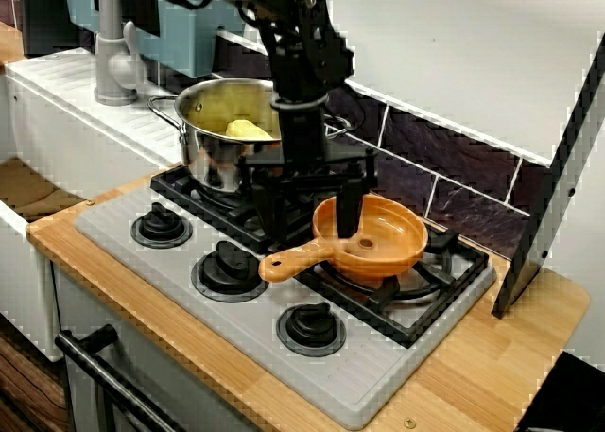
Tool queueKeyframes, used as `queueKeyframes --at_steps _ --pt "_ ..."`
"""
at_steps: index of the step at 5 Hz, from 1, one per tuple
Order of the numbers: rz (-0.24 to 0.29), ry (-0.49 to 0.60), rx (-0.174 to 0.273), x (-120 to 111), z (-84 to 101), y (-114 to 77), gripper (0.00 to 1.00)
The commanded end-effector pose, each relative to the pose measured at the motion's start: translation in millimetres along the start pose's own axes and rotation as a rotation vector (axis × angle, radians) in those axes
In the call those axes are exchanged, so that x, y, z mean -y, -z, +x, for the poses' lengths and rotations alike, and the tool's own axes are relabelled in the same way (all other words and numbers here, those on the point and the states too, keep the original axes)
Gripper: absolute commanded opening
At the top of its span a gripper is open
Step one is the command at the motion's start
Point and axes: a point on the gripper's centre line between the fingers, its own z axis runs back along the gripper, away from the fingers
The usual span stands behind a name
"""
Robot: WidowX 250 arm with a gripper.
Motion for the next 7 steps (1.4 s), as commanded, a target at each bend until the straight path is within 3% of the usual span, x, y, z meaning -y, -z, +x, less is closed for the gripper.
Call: queueKeyframes --at_steps 1,2,4,6,7 --pt "-0.101 0.141 0.056 9.5 -2.0 -37.6 1.0" --pt "-0.122 0.372 0.071 11.9 -2.2 -37.2 1.0" --pt "-0.111 0.725 0.101 15.1 -9.6 -37.1 1.0" --pt "-0.068 0.932 0.112 15.8 -34.1 -44.4 1.0" --pt "-0.067 0.98 0.125 10.3 -44.0 -46.5 1.0"
